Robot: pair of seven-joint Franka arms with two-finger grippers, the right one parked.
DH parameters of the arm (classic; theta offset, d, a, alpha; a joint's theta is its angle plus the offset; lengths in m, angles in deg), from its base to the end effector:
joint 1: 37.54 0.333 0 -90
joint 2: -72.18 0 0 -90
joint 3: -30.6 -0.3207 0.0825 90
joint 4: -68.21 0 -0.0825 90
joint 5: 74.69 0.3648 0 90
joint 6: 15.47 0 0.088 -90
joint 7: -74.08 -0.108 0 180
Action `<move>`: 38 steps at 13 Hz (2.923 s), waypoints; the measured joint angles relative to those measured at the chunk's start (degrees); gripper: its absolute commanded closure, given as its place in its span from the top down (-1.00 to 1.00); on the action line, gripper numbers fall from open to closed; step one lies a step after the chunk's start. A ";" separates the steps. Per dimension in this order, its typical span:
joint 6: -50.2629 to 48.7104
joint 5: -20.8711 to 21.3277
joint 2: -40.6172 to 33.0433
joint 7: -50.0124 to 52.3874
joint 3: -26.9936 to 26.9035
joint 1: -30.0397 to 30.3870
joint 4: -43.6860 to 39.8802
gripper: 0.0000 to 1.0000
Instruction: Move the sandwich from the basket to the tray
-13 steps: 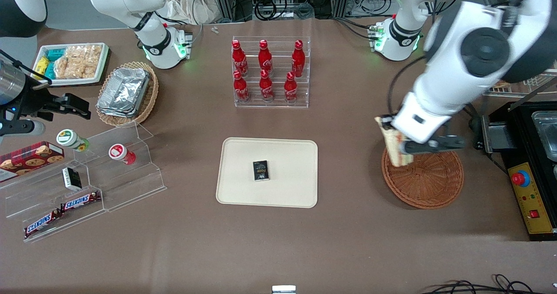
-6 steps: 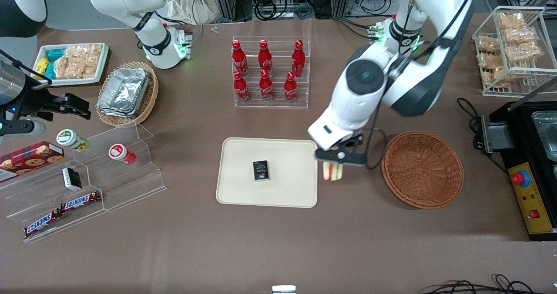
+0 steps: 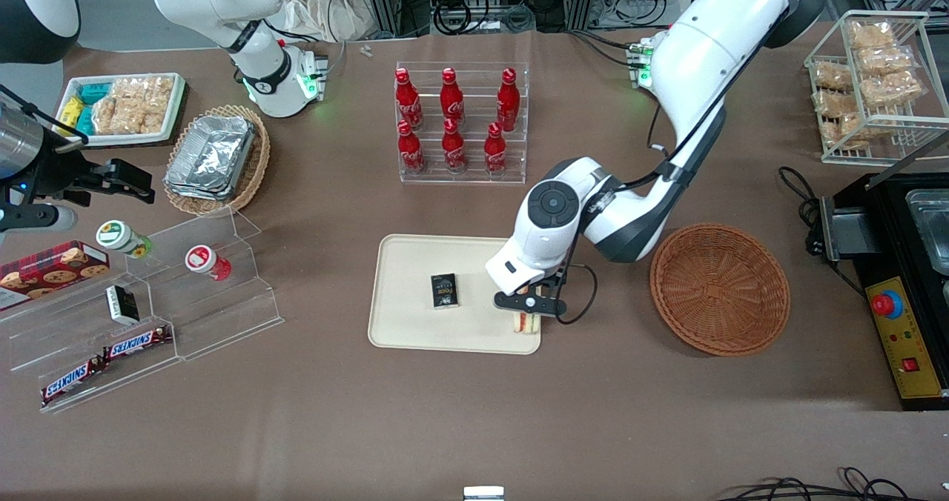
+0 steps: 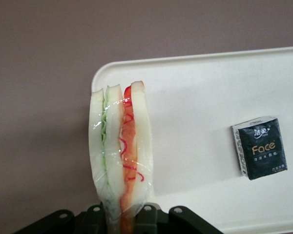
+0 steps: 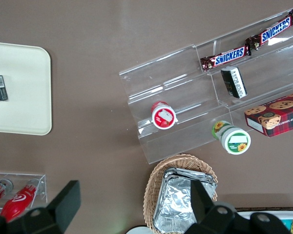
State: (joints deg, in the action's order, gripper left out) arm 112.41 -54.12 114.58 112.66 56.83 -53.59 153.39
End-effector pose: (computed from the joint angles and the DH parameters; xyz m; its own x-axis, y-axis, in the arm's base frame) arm 0.5724 -0.4197 0.2879 0.9858 -0.1530 0.0685 -0.1570 -0.9859 0.0580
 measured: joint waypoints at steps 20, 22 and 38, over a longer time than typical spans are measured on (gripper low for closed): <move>-30.40 -9.22 -18.50 -6.77 -0.05 8.24 -1.99 0.98; -32.95 -9.30 -23.69 -10.33 -0.13 11.49 0.21 0.99; -43.32 -13.68 -37.50 -22.54 -6.10 26.27 1.69 1.00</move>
State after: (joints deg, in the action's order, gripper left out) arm 69.09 -67.80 77.07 90.12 50.74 -27.32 155.08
